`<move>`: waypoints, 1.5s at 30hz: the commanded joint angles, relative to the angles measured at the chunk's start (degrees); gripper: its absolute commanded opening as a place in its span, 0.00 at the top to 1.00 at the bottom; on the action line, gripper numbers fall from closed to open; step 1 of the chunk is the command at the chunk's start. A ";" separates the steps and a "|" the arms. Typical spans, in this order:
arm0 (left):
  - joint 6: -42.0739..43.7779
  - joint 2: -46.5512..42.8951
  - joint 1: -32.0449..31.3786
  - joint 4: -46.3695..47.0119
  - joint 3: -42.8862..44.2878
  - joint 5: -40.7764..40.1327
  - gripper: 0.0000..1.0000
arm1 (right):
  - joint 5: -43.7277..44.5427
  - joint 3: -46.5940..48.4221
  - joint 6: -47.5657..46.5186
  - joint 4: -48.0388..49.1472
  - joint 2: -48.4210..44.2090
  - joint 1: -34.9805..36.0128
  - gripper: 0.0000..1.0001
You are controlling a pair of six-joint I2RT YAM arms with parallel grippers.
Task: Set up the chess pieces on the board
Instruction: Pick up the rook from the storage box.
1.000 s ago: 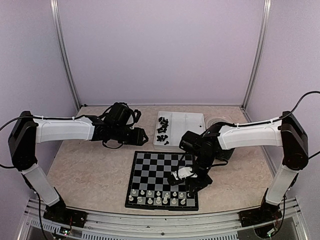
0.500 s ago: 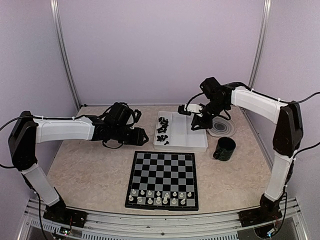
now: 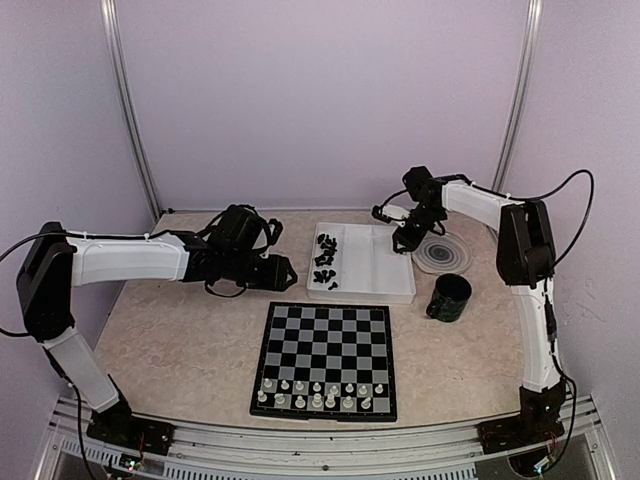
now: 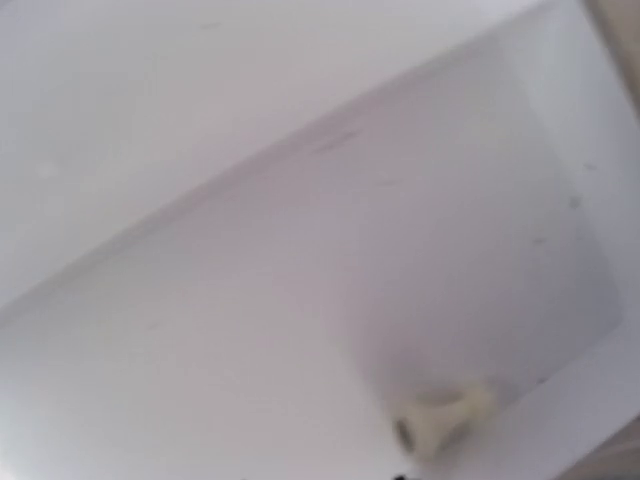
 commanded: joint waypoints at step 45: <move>0.71 1.01 -0.42 1.35 -0.11 1.80 0.48 | 5.93 2.74 1.05 -4.90 1.34 1.43 0.75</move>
